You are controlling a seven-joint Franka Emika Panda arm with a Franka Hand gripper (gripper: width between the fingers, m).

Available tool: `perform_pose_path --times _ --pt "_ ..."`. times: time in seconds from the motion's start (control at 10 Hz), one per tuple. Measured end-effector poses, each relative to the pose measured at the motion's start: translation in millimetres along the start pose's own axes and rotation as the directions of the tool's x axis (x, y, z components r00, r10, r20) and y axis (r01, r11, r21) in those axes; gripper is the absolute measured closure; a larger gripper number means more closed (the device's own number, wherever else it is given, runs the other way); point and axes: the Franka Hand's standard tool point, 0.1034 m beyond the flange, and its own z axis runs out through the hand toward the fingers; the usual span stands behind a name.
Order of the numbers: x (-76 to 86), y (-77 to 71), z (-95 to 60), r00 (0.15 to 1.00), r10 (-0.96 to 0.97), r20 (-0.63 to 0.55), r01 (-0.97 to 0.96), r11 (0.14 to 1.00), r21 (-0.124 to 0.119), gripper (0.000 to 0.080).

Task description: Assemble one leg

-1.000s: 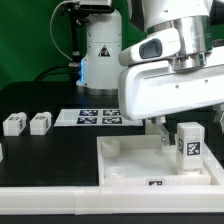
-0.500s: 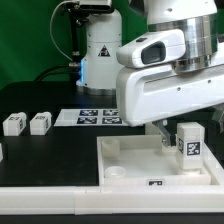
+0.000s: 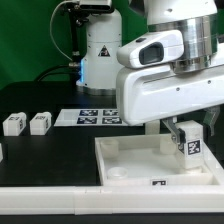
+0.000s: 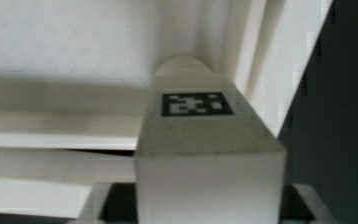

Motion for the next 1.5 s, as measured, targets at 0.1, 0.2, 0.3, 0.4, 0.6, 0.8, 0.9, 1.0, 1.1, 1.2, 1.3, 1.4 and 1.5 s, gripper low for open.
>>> perform_pose_path --times 0.1,0.2,0.3,0.4,0.6,0.8,0.9,1.0,1.1,1.2,1.3,1.4,1.5 --pt "0.8 1.1 -0.1 0.989 0.145 -0.009 -0.145 0.989 0.006 0.0508" --pt "0.7 2.8 0.2 0.944 0.330 -0.009 -0.330 0.944 0.003 0.0508" --pt "0.4 4.6 0.6 0.877 0.480 -0.011 -0.480 0.877 -0.003 0.0508" --pt "-0.1 5.7 1.0 0.806 0.592 -0.013 -0.592 0.806 -0.010 0.0508" --pt "-1.2 8.8 1.2 0.625 0.780 -0.010 -0.780 0.625 -0.014 0.0507" --pt "-1.4 8.4 1.7 0.378 0.926 -0.015 -0.926 0.378 -0.011 0.0506" --pt "-1.5 6.2 2.1 0.279 0.960 -0.020 -0.960 0.279 -0.011 0.0506" --pt "-1.1 5.4 2.2 0.252 0.967 -0.025 -0.968 0.252 -0.009 0.0506" --pt "-1.2 5.5 2.4 0.273 0.962 -0.025 -0.962 0.272 -0.010 0.0436" --pt "-1.3 4.8 2.5 0.298 0.954 -0.024 -0.955 0.298 -0.011 0.0436" --pt "-1.5 3.5 3.0 0.337 0.941 -0.023 -0.941 0.337 -0.013 0.0299" --pt "-2.0 0.7 3.9 0.380 0.925 -0.022 -0.925 0.380 -0.015 0.0198" --pt "-2.0 -0.3 3.7 0.518 0.855 -0.021 -0.855 0.518 -0.020 0.0198"
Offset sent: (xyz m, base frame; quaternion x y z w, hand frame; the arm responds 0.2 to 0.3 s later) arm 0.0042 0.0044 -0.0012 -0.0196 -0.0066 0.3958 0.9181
